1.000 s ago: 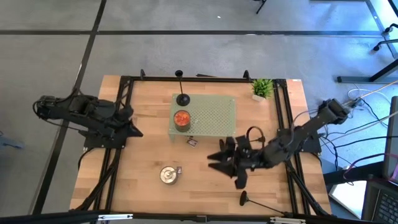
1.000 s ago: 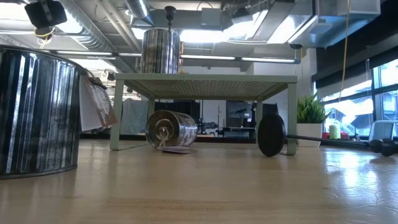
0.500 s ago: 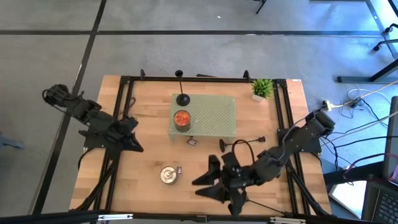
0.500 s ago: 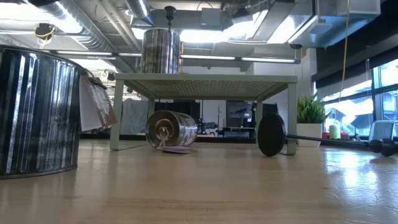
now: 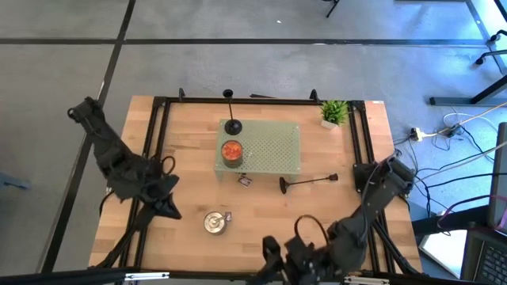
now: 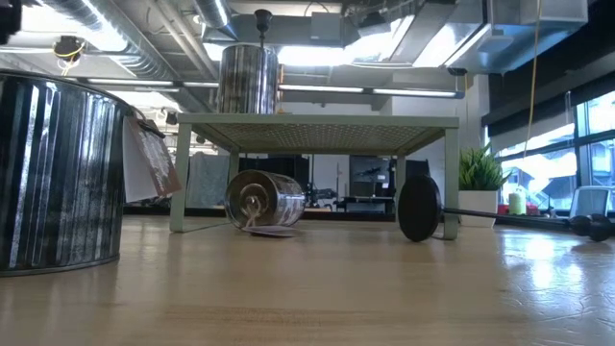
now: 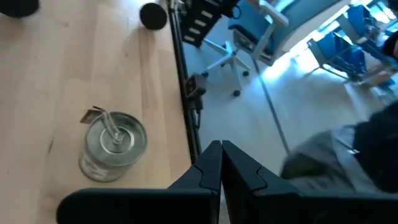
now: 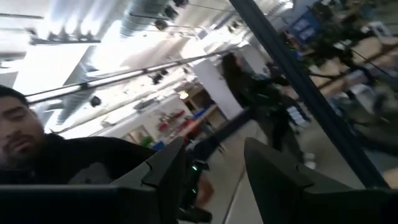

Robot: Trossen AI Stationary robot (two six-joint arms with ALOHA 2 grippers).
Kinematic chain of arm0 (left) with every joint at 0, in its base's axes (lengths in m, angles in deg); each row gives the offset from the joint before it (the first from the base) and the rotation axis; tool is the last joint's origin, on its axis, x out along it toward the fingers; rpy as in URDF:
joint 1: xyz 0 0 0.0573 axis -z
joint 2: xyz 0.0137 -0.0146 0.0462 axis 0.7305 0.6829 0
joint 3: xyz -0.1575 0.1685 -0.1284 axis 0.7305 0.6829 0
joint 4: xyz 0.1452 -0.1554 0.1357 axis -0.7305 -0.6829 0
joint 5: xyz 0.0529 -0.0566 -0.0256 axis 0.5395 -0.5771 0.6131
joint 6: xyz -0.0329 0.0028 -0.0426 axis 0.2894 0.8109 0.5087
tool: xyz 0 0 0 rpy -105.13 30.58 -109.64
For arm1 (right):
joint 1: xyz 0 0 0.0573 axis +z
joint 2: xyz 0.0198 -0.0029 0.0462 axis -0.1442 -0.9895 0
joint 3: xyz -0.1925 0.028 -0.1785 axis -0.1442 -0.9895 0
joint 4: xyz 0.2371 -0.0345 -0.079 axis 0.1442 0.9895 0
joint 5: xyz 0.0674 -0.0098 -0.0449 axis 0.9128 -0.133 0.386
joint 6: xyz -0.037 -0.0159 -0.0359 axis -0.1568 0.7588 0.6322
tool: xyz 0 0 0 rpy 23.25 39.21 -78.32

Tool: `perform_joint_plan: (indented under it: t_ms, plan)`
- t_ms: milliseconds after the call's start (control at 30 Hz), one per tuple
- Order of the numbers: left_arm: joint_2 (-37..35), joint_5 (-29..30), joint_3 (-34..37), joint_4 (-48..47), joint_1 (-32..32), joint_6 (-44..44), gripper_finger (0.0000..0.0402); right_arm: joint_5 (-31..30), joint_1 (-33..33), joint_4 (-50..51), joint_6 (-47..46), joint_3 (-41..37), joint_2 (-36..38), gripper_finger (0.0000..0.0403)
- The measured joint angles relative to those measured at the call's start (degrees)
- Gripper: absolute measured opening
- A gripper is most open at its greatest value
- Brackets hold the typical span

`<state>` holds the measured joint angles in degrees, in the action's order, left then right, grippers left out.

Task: Pick & Place candle stick holders
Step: Put the top brown scented candle on the shelf aligned with the other scented candle

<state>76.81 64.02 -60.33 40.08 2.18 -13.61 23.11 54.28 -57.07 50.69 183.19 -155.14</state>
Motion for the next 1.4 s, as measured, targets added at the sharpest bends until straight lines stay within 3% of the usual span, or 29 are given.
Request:
perform_joint_plan:
  t_ms: [367, 600, 800, 1033, 1200, 1400]
  plan:
    - [9.43, 27.04, 0.0, -0.78, 15.13, 6.42, 0.0002, -16.27, 4.12, 9.85, -6.27, -0.01, -5.27, 0.0169]
    - [19.66, 41.18, 0.0, -1.0, 18.42, 11.81, 0.0002, -18.37, 2.82, 12.27, -12.32, -0.01, -12.07, 0.0169]
    - [27.98, 41.26, 0.0, -1.03, 18.42, 17.9, 0.0002, -18.13, -1.31, 12.81, -20.09, -0.05, -18.75, 0.0169]
    - [33.52, 39.08, 0.0, -1.08, 18.42, 23.9, 0.0002, -21.14, -5.56, 18.34, -21.35, -0.05, -22.45, 0.0169]
    - [33.33, 38.12, 0.0, -2.52, 18.42, 27.52, 0.0002, -25.95, -7.54, 33.69, -28.39, 1.17, -22.54, 0.0159]
    - [29.51, 38.76, 0.0, -9.08, 18.19, 32.87, 0.0002, -26.4, -10.05, 59.39, -41.93, 5.04, -22.53, 0.0129]
